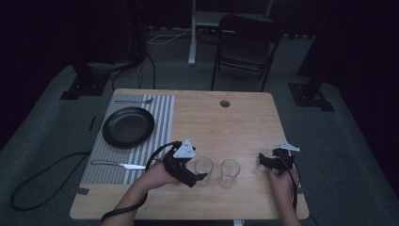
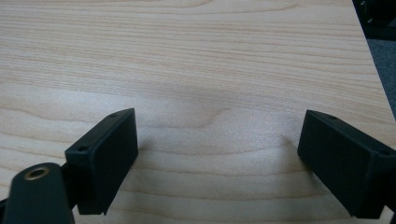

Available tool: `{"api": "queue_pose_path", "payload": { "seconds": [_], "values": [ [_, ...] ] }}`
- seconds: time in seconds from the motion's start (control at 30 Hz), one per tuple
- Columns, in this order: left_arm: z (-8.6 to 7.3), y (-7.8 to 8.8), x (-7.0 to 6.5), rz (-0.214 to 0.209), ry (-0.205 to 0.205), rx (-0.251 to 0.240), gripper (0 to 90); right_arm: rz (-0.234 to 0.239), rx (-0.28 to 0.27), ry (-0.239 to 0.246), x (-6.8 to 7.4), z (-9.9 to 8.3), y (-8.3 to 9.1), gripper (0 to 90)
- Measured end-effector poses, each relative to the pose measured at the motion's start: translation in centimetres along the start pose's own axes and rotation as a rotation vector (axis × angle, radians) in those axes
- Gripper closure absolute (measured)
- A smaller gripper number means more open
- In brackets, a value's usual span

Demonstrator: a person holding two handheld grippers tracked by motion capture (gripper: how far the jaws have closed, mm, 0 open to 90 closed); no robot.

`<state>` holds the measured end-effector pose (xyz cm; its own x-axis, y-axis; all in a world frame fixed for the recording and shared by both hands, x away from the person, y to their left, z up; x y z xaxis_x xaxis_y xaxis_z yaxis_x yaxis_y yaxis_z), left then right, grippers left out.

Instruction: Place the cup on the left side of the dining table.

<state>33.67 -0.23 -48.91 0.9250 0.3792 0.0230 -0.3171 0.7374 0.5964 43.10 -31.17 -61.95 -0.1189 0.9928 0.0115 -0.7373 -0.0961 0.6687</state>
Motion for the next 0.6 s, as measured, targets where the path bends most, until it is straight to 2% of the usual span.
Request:
{"api": "queue_pose_path", "payload": {
  "seconds": [0.43,0.47,0.6],
  "values": [
    [1.3,-2.3,-1.3,-0.045,-0.045,0.047,1.8,0.0,0.0,0.001,0.0,0.0,0.0,11.8],
    [1.3,-2.4,-1.3,-0.034,-0.049,0.053,1.8,0.0,0.0,0.001,0.0,0.0,0.0,11.9],
    [1.6,-2.8,-1.4,-0.043,-0.046,0.063,1.8,0.0,0.0,0.001,0.0,0.0,0.0,11.9]
  ]
}}
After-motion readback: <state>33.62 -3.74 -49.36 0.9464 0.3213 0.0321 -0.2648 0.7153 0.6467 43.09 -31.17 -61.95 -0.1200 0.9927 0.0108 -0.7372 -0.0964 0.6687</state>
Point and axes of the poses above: each handheld gripper's, and its own axes: y roughly backward along the jaws, z roughly out of its top, x roughly to its left, the point moved 10 cm from there along -y, roughly forward along the jaws, and after that the axes turned 2 degrees about -x, right-handed, at the moved point
